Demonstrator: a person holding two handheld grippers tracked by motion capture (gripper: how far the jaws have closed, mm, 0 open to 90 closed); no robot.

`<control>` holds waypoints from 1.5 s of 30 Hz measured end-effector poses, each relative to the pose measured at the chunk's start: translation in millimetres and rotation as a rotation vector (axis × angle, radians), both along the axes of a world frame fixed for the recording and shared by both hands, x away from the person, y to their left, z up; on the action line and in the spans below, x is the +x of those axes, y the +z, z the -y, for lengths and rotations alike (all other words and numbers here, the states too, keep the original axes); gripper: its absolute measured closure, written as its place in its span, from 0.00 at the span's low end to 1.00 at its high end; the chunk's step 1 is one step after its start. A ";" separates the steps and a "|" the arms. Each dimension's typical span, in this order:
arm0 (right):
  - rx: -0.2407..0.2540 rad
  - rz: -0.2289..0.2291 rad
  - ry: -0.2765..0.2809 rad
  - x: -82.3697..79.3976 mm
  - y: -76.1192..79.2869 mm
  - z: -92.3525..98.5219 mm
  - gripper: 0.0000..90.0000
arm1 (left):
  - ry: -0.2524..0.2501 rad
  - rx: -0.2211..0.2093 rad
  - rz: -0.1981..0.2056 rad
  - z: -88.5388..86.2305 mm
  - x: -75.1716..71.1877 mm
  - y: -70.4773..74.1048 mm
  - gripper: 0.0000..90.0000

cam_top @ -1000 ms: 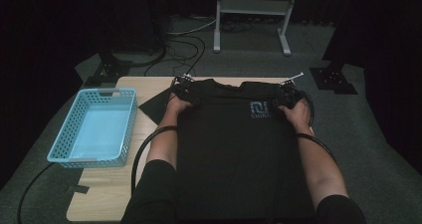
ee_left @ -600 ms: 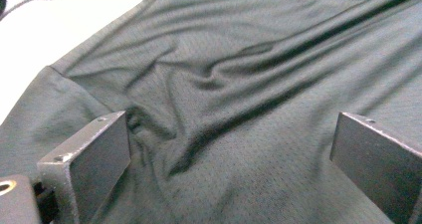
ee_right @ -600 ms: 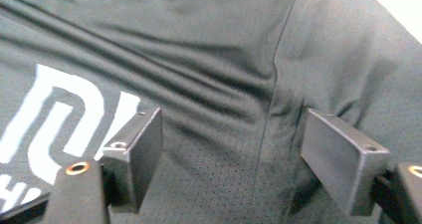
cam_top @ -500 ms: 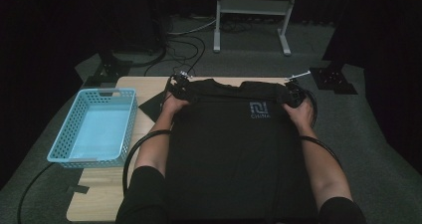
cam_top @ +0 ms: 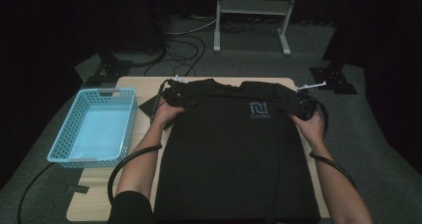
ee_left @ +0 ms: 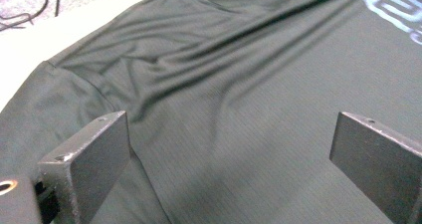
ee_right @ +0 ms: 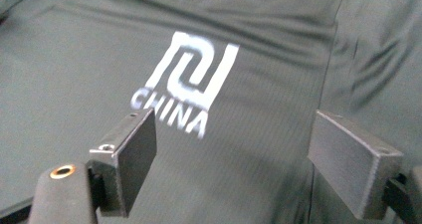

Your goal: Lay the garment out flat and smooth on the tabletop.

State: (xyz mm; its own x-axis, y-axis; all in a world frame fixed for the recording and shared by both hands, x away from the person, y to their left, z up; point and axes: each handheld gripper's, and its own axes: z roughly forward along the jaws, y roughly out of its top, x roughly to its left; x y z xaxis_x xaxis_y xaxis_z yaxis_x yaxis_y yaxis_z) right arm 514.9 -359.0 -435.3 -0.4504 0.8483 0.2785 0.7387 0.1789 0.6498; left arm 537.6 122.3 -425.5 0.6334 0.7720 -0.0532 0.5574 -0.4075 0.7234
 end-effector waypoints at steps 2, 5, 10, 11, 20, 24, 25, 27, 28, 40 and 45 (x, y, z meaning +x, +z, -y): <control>-0.004 0.003 0.012 -11.3 -0.2 1.2 0.22 | -0.008 0.002 0.007 -1.3 -9.1 0.0 0.02; -0.008 0.008 0.027 -27.9 -2.6 2.1 0.22 | -0.018 -0.014 0.009 -3.6 -23.3 -3.0 0.02; -0.005 0.004 0.050 -50.7 -7.9 1.1 0.22 | -0.034 -0.019 0.008 -7.6 -45.9 -10.4 0.02; -0.003 0.006 0.054 -53.3 -8.5 1.0 0.22 | -0.037 -0.020 0.007 -8.6 -50.0 -11.9 0.02; 0.006 0.017 0.082 -85.9 -11.0 -3.4 0.22 | -0.077 -0.025 0.004 -13.0 -83.4 -21.9 0.02; 0.002 0.020 0.090 -100.8 -11.8 -3.6 0.22 | -0.080 -0.039 0.005 -15.1 -97.8 -24.8 0.02; -0.001 0.021 0.092 -104.6 -11.9 -3.4 0.22 | -0.083 -0.038 0.007 -15.6 -101.3 -25.1 0.02; -0.002 0.025 0.093 -113.1 -11.9 -2.4 0.22 | -0.087 -0.042 0.011 -17.6 -108.8 -25.2 0.02; 0.000 0.027 0.094 -116.7 -11.9 -1.4 0.22 | -0.088 -0.044 0.012 -18.1 -111.3 -25.2 0.02; 0.036 0.047 0.101 -154.1 -16.6 6.9 0.22 | -0.095 -0.059 0.035 -29.0 -145.9 -24.5 0.02; 0.054 0.055 0.112 -166.0 -20.1 8.4 0.22 | -0.104 -0.062 0.039 -32.1 -159.1 -27.5 0.02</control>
State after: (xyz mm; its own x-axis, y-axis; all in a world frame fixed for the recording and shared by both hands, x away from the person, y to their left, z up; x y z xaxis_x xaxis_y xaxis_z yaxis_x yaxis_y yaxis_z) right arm 348.9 -367.3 -455.4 -0.5570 0.7765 0.2948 0.6794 0.2218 0.6995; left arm 378.4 154.4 -453.0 0.7126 0.6978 -0.0727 0.4853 -0.4155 0.7693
